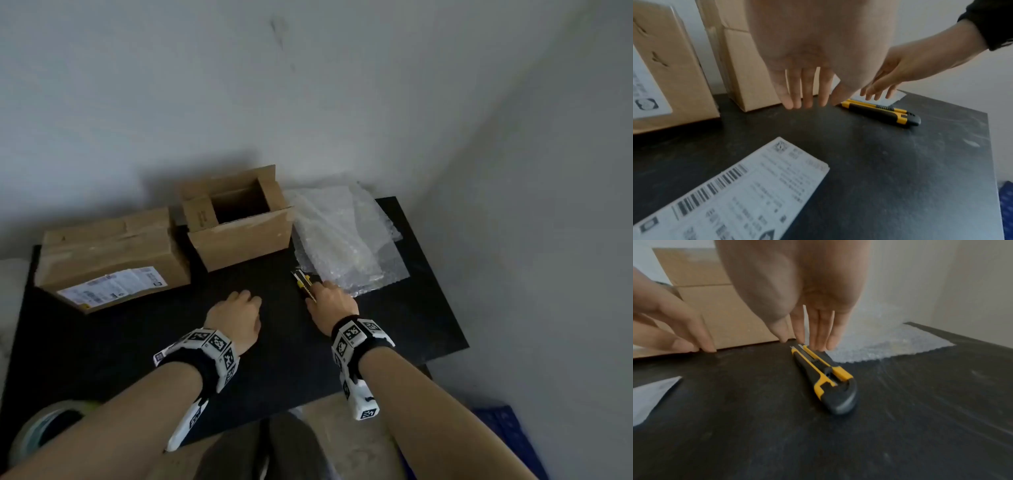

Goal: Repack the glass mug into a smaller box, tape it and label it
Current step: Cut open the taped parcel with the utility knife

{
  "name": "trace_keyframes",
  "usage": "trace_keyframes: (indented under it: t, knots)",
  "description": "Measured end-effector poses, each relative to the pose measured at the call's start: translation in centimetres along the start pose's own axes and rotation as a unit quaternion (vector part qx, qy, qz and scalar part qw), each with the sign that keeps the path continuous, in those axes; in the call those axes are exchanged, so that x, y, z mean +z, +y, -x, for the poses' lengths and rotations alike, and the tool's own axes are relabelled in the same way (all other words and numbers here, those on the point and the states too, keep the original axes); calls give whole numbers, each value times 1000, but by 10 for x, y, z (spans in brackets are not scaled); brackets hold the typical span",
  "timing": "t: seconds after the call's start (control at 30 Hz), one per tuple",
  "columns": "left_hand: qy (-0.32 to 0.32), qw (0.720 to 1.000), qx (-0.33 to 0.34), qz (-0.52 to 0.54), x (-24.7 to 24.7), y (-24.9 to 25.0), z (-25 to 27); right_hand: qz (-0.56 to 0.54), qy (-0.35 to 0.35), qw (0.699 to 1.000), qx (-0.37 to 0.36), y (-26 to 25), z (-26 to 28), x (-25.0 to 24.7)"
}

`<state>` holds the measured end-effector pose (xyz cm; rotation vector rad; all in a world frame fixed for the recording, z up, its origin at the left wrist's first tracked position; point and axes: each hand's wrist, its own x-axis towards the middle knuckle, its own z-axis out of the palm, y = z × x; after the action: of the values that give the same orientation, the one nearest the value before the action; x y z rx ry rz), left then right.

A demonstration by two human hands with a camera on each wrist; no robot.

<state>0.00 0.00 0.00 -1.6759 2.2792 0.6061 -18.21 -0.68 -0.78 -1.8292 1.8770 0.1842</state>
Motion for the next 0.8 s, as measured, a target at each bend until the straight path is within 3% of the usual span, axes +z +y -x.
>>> trace_keyframes:
  t: [0.2,0.4,0.63,0.8]
  knots:
    - [-8,1000,-2,0,20,6,-9,64,23,997,-35,14,-5,22]
    - [-33,999,-10,12,29,8,-14,63,33,997,-15,15,-15,27]
    - [-49,998,-31,6,31,6,-8,46,-30,998,0,11,-19,16]
    - [-23,999,-46,8,20,3,2,20,-83,996,-37,4,-15,-10]
